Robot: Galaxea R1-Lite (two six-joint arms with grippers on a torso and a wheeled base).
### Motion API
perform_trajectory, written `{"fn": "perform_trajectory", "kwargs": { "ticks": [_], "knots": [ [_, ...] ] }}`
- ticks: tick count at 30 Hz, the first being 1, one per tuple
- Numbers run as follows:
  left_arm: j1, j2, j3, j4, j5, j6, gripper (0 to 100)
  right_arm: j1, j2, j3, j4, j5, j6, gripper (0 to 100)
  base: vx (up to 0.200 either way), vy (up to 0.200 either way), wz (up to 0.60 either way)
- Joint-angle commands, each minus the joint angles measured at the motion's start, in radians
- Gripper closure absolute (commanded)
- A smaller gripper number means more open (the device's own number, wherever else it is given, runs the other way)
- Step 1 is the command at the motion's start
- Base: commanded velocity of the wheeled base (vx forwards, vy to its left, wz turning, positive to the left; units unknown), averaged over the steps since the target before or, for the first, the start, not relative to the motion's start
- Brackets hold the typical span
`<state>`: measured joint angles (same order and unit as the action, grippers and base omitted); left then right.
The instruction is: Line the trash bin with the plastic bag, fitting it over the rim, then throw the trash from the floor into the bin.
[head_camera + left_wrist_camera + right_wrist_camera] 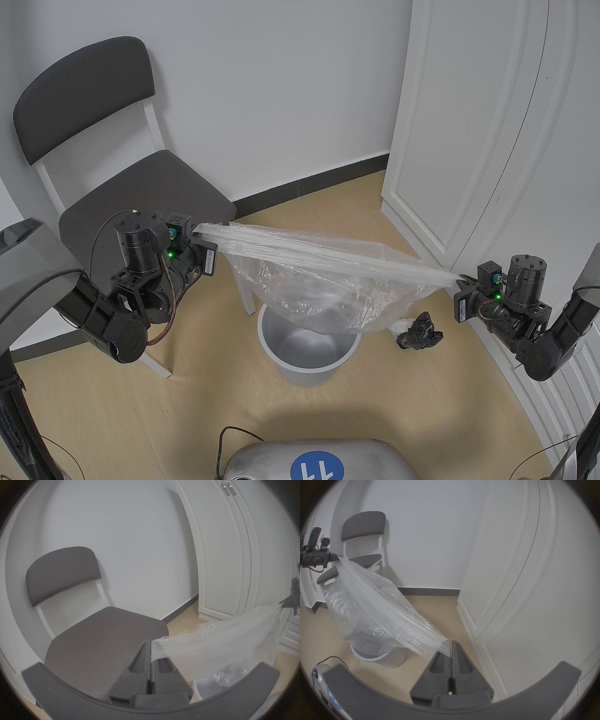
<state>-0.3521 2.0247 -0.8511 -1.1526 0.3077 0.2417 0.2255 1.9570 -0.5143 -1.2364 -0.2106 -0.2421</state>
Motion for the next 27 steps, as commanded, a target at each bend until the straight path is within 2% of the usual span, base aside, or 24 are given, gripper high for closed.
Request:
{"fn": "perform_trajectory", "kwargs": {
  "ticks": [1,2,4,5,12,19,27],
  "knots": [
    [-0.038,0.049,-0.020,-0.062,-0.004,-0.002,100,0.025,0.063,-0.003,-0.120,0.043,0.001,100,0.000,0.000,0.00],
    [-0.038,0.049,-0.020,-0.062,-0.004,-0.002,100,0.025,0.063,-0.003,-0.120,0.043,0.001,100,0.000,0.000,0.00],
    [-0.071,0.081,-0.023,-0.139,-0.004,0.002,100,0.038,0.135,0.002,-0.295,0.077,-0.002,100,0.000,0.000,0.00],
    [-0.087,0.088,-0.020,-0.162,-0.005,0.002,100,0.044,0.163,0.003,-0.334,0.089,-0.003,100,0.000,0.000,0.00],
    [-0.169,0.080,0.023,-0.234,-0.013,-0.002,100,0.101,0.200,0.000,-0.334,0.120,0.017,100,0.000,0.000,0.00],
    [-0.255,0.080,0.064,-0.296,-0.015,-0.004,100,0.183,0.200,-0.006,-0.334,0.132,0.110,100,0.000,0.000,0.00],
    [-0.280,0.080,0.098,-0.299,-0.015,-0.004,100,0.233,0.198,0.011,-0.334,0.134,0.181,100,0.000,0.000,0.00]
  ]
}}
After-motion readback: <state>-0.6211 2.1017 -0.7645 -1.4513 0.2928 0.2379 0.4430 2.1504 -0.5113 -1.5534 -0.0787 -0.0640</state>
